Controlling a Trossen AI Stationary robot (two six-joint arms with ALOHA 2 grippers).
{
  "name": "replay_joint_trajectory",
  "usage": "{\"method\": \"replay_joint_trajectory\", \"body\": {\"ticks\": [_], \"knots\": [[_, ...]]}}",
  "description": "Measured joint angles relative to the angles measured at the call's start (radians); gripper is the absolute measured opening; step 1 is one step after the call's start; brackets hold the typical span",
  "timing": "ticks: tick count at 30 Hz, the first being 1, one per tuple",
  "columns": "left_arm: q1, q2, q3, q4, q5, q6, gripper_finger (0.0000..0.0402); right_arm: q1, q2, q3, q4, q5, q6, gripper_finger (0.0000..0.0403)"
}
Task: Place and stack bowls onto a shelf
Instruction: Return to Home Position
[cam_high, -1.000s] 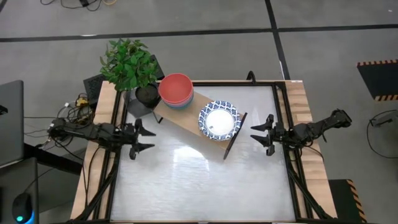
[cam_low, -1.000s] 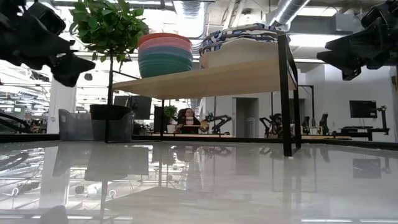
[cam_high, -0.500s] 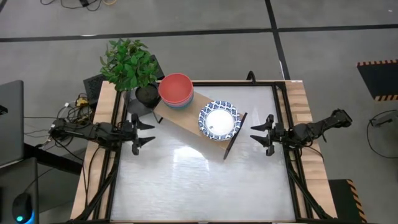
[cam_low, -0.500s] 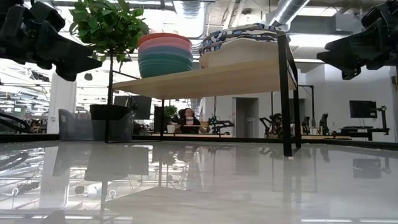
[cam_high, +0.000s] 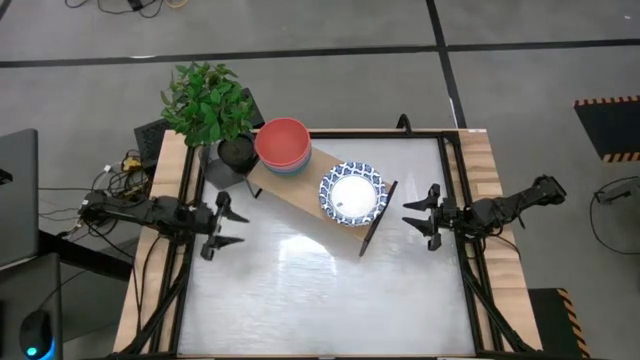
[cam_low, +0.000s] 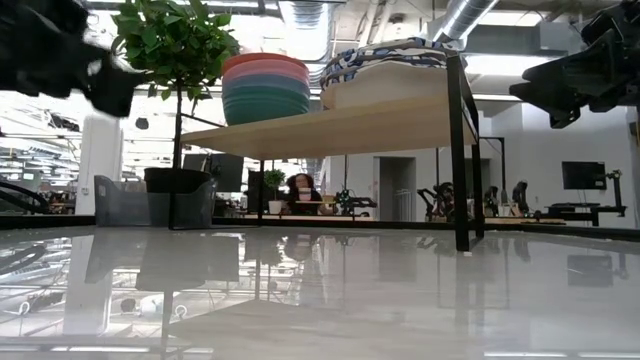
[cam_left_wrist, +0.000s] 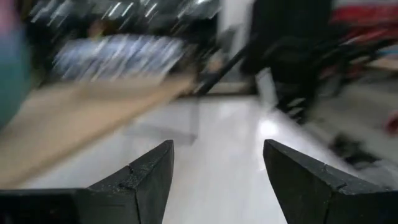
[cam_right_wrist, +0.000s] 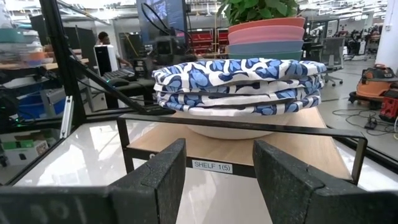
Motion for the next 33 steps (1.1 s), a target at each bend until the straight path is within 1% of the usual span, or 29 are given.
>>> {"method": "replay_joint_trajectory", "body": {"ticks": [2, 4, 8, 11, 14, 17, 20, 22, 27, 33], "knots": [[0.0, -0.001, -0.034, 0.132, 0.095, 0.028, 0.0234, 0.0, 0.0, 0.0, 0.0, 0.0, 0.0, 0.021], [0.0, 0.001, -0.033, 0.193, 0.165, 0.041, 0.0234, 0.0, 0.0, 0.0, 0.0, 0.0, 0.0, 0.021], [0.001, 0.0, -0.034, 0.205, 0.171, -0.037, 0.0234, 0.0, 0.0, 0.0, 0.0, 0.0, 0.0, 0.021], [0.0, -0.001, -0.034, 0.246, 0.181, -0.014, 0.0234, 0.0, 0.0, 0.0, 0.0, 0.0, 0.0, 0.021], [0.0, 0.0, -0.034, 0.249, 0.181, -0.003, 0.0234, 0.0, 0.0, 0.0, 0.0, 0.0, 0.0, 0.021], [0.0, 0.0, -0.035, 0.206, 0.194, -0.11, 0.0234, 0.0, 0.0, 0.0, 0.0, 0.0, 0.0, 0.021], [0.0, 0.0, -0.035, 0.136, 0.181, -0.204, 0.0234, 0.0, 0.0, 0.0, 0.001, 0.0, 0.0, 0.021], [0.0, 0.0, -0.035, 0.078, 0.172, -0.24, 0.0234, 0.0, 0.0, 0.0, 0.0, 0.0, 0.0, 0.021], [0.0, 0.013, -0.025, 0.01, 0.107, -0.272, 0.0234, 0.0, 0.0, 0.0, 0.001, 0.0, 0.0, 0.021], [0.0, 0.013, -0.024, 0.002, 0.033, -0.272, 0.0234, 0.0, 0.0, 0.0, 0.0, 0.0, 0.0, 0.021]]}}
